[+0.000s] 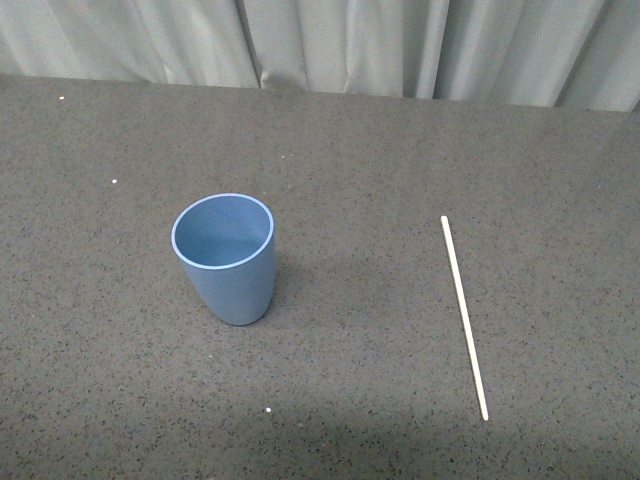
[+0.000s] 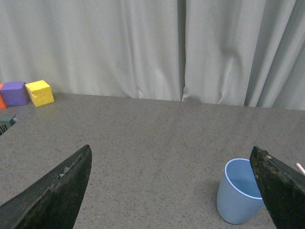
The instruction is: Transfer chopsticks to blue cup
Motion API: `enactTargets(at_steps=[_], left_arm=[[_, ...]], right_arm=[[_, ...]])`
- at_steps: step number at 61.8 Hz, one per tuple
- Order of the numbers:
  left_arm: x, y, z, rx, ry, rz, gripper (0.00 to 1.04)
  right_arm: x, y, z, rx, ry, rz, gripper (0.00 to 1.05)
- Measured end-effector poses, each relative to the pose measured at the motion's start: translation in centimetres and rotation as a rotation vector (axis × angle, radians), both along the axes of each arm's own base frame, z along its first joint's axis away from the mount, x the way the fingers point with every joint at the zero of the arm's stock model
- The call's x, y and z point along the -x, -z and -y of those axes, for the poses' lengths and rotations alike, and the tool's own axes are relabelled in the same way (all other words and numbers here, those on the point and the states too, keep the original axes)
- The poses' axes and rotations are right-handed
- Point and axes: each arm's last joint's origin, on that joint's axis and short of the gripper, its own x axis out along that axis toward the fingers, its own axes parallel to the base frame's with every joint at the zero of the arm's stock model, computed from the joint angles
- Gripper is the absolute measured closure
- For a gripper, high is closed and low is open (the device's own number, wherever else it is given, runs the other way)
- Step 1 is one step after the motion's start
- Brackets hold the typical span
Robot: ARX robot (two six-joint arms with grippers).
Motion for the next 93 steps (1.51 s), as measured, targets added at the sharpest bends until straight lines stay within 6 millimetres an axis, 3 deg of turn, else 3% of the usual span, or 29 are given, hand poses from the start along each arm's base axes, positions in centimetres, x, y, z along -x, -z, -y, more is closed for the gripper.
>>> enactTargets(at_steps=[23,31,38,49,70,93], left_arm=[[0.0,0.0,0.0,0.0,0.0,0.0,0.07],[0.0,0.0,0.0,0.0,-0.003,0.0,0.07],[0.0,0.0,0.0,0.0,0.0,0.0,0.07],[0.0,0.0,0.0,0.0,0.0,0.0,0.07],[0.0,0.0,0.0,0.0,0.0,0.0,0.07],[0.0,0.0,0.0,0.0,0.0,0.0,0.07]], right_arm=[[0.0,0.0,0.0,0.0,0.0,0.0,0.09],[-0.7,0.3,-0.5,0.218,0.147,-0.125,0.09],[-2.8,0.3,-1.6,0.33,0.036,-0.212,0.09],[-8.3,0.4,-3.1,0.261,-0.073,-0.408,0.09],[-17.2,5.5,-5.9,0.063,-0.189,-0.846,0.09],[-23.8,9.4,-9.1,0.052,-0.186,-1.069,0.09]])
